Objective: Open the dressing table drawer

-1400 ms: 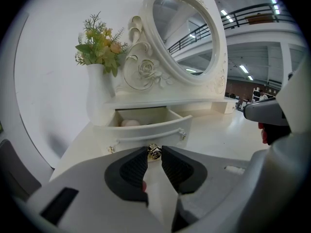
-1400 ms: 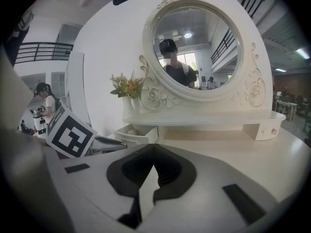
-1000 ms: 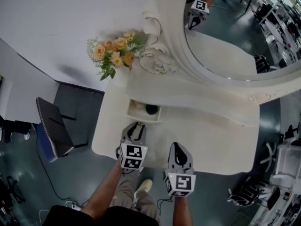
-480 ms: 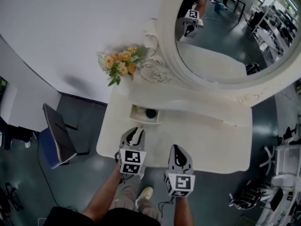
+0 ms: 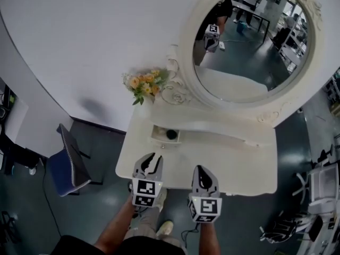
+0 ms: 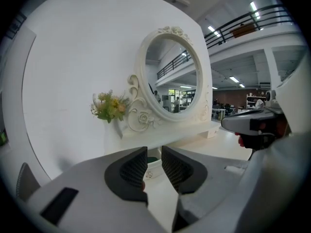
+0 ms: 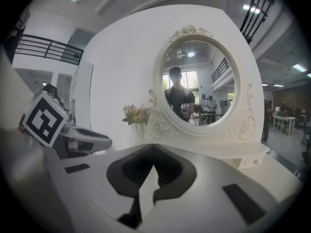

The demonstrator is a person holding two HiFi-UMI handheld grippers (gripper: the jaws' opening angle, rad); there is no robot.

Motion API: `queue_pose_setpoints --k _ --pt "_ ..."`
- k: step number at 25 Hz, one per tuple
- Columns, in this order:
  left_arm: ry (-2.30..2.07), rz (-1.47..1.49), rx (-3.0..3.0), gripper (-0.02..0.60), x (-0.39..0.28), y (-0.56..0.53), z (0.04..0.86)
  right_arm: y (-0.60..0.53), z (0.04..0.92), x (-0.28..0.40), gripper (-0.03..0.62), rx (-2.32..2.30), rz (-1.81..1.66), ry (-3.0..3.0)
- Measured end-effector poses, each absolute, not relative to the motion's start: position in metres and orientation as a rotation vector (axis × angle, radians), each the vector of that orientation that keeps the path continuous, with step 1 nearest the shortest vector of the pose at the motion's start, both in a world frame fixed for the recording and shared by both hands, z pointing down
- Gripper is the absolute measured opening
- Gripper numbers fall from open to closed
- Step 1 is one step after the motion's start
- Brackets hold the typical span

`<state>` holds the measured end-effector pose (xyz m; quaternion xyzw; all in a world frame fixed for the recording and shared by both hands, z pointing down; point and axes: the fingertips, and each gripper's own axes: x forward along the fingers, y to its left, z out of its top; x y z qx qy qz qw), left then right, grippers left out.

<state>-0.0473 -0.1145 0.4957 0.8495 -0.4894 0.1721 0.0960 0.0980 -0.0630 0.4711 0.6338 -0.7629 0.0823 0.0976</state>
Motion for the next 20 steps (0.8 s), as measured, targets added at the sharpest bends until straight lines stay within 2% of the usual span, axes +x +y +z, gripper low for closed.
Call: queue_pose_setpoints --k 10,20 --pt "-1.490 0.378 2.589 0.089 -0.062 -0.053 0.416 -0.012 0.409 0.089 -0.002 1.898 0.132 -2.295" --pt "-1.513 0.348 2.618 0.060 -0.072 0.019 0.389 0.053 0.381 0.075 -0.002 1.902 0.076 -2.333"
